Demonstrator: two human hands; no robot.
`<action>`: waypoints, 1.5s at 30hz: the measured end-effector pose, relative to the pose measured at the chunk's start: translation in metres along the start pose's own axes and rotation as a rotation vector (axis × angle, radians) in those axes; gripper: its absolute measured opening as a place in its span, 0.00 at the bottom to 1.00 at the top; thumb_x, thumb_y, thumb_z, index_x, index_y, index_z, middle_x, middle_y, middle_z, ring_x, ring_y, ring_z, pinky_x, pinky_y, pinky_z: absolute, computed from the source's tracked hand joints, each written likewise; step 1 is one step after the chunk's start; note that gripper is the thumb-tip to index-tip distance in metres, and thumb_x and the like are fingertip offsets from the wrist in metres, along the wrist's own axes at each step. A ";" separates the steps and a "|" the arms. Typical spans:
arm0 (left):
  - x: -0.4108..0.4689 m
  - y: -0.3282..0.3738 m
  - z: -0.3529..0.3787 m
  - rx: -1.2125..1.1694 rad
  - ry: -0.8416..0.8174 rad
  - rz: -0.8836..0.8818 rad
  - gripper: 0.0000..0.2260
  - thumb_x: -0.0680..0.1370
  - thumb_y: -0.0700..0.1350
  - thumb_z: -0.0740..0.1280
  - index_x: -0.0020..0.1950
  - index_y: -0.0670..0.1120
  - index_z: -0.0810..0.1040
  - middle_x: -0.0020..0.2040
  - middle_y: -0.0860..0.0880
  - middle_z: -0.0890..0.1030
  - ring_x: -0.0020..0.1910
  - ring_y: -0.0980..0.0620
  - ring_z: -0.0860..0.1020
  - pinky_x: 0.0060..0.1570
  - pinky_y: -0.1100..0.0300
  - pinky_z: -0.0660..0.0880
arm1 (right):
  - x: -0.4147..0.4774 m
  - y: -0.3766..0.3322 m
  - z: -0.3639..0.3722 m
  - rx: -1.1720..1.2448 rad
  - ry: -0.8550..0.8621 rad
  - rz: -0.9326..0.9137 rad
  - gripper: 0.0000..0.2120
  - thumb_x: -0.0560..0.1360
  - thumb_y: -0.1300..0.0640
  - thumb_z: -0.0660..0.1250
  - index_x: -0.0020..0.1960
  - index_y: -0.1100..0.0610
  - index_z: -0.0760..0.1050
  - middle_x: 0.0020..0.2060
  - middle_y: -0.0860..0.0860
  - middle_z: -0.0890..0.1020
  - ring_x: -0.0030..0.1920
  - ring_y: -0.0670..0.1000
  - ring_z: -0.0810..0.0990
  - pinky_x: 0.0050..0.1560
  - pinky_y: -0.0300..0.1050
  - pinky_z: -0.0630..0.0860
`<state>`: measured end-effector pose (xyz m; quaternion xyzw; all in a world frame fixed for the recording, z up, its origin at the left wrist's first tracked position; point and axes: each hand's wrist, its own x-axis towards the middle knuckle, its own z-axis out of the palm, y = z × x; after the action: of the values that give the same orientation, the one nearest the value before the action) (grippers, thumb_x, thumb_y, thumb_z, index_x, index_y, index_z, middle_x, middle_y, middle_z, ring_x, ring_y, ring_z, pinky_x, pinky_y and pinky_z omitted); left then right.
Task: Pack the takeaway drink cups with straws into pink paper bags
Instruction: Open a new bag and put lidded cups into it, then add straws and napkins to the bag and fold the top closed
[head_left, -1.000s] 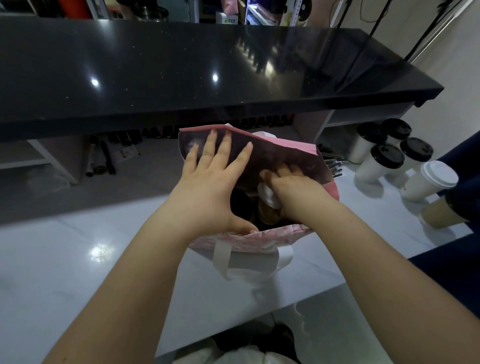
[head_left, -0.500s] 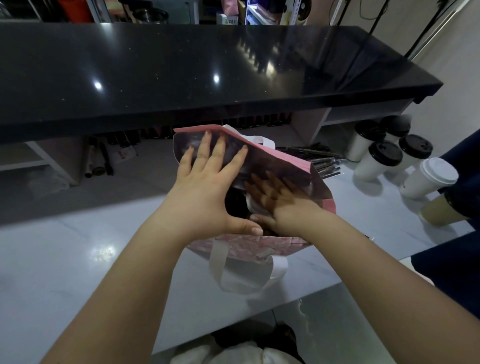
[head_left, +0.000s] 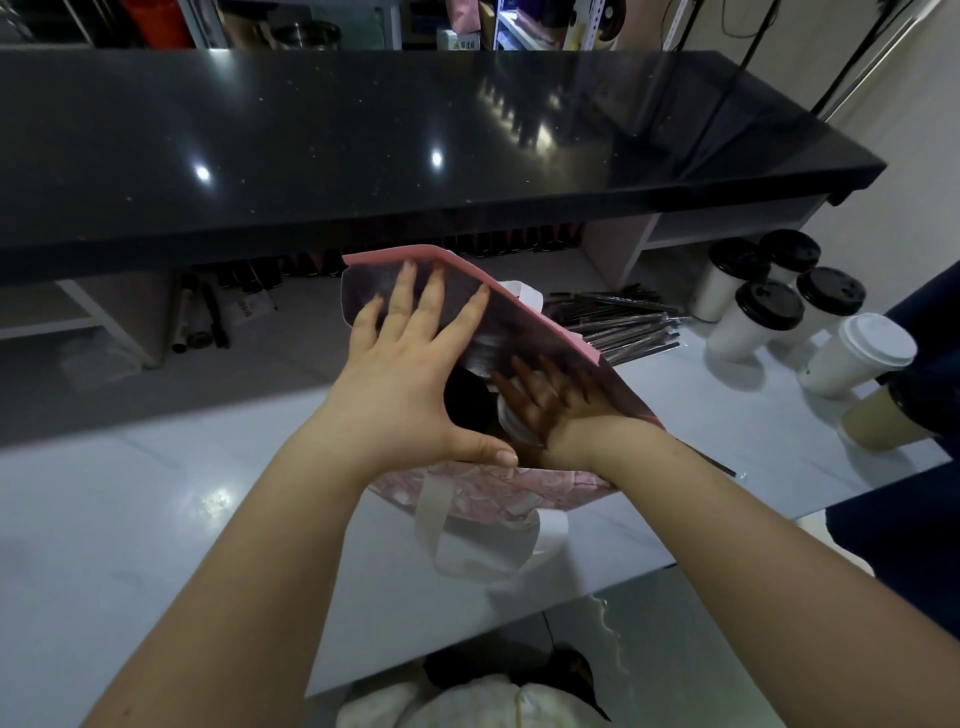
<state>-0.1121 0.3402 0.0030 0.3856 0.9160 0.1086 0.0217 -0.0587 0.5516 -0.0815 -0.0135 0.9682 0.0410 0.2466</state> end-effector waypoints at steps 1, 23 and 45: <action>0.000 0.000 0.000 0.001 0.001 -0.001 0.61 0.53 0.83 0.54 0.77 0.59 0.34 0.79 0.47 0.34 0.74 0.48 0.26 0.74 0.44 0.34 | 0.000 0.000 0.000 0.000 -0.015 -0.004 0.47 0.58 0.20 0.31 0.72 0.39 0.23 0.73 0.45 0.25 0.74 0.56 0.26 0.71 0.64 0.31; -0.013 0.013 -0.015 0.032 0.079 -0.081 0.37 0.74 0.66 0.63 0.79 0.55 0.53 0.79 0.48 0.57 0.78 0.46 0.52 0.73 0.47 0.55 | -0.045 0.005 -0.097 0.355 0.308 -0.117 0.21 0.73 0.44 0.70 0.65 0.39 0.73 0.58 0.40 0.79 0.53 0.44 0.77 0.53 0.46 0.78; 0.032 0.186 0.029 -0.160 0.143 0.255 0.17 0.79 0.54 0.61 0.67 0.51 0.72 0.61 0.50 0.75 0.62 0.45 0.70 0.58 0.48 0.65 | -0.195 0.066 -0.006 0.611 0.762 0.524 0.13 0.76 0.55 0.68 0.59 0.44 0.78 0.51 0.37 0.77 0.59 0.42 0.71 0.54 0.40 0.68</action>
<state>-0.0001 0.4947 0.0158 0.4869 0.8473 0.2104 -0.0269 0.1065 0.6184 0.0222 0.2859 0.9278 -0.1895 -0.1466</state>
